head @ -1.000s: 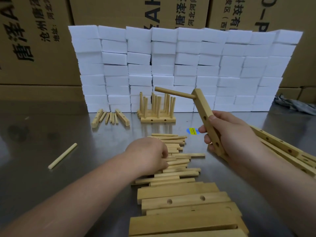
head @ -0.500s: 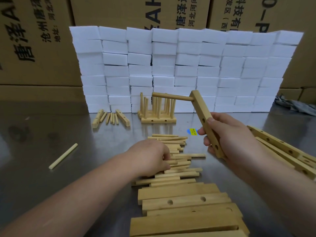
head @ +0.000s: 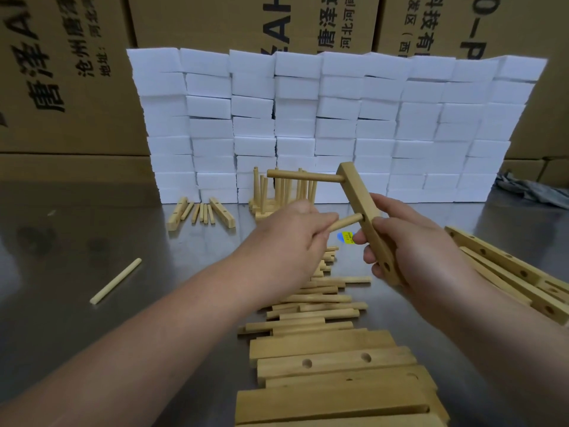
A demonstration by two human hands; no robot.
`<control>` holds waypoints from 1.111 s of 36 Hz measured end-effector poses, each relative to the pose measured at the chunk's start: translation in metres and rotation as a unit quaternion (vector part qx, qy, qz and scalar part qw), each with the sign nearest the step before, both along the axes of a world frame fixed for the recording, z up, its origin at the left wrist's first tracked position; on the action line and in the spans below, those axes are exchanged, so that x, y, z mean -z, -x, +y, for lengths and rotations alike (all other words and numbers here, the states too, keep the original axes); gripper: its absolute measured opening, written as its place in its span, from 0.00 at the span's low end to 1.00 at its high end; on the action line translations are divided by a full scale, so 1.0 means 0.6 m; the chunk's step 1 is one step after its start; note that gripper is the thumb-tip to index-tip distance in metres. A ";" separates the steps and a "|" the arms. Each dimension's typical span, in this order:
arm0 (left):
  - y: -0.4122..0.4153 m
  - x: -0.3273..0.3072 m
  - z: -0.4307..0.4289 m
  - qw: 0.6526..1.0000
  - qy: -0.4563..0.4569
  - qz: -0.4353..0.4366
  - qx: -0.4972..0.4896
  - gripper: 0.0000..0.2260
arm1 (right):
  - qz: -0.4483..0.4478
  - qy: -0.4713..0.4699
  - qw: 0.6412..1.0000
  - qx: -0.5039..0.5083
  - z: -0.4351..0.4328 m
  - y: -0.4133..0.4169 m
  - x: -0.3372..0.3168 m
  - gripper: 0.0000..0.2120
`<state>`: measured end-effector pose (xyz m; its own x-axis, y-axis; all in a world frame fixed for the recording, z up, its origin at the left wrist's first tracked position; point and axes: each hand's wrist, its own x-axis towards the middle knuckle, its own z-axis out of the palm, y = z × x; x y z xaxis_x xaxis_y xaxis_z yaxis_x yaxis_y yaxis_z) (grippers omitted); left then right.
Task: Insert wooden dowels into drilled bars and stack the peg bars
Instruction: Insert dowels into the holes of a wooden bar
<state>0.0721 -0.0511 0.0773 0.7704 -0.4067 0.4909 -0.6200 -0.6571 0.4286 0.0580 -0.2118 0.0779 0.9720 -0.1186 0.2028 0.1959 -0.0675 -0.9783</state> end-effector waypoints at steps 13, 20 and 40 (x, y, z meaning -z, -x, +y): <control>0.003 0.000 0.007 0.995 0.073 -0.067 0.004 0.06 | -0.029 0.026 0.999 -0.033 0.003 0.008 -0.001 0.17; 0.008 -0.005 0.007 0.994 0.039 -0.101 0.016 0.11 | -0.051 0.034 0.997 -0.037 0.003 0.015 -0.001 0.15; 0.012 -0.007 -0.006 0.971 0.185 0.150 -0.004 0.12 | -0.119 0.066 0.991 -0.014 0.011 0.024 0.013 0.18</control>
<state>0.0648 -0.0544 0.0812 0.9037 -0.2383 0.3557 -0.4265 -0.4289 0.7963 0.0436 -0.2049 0.0699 0.8970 -0.0492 0.4393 0.4244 -0.1826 -0.8869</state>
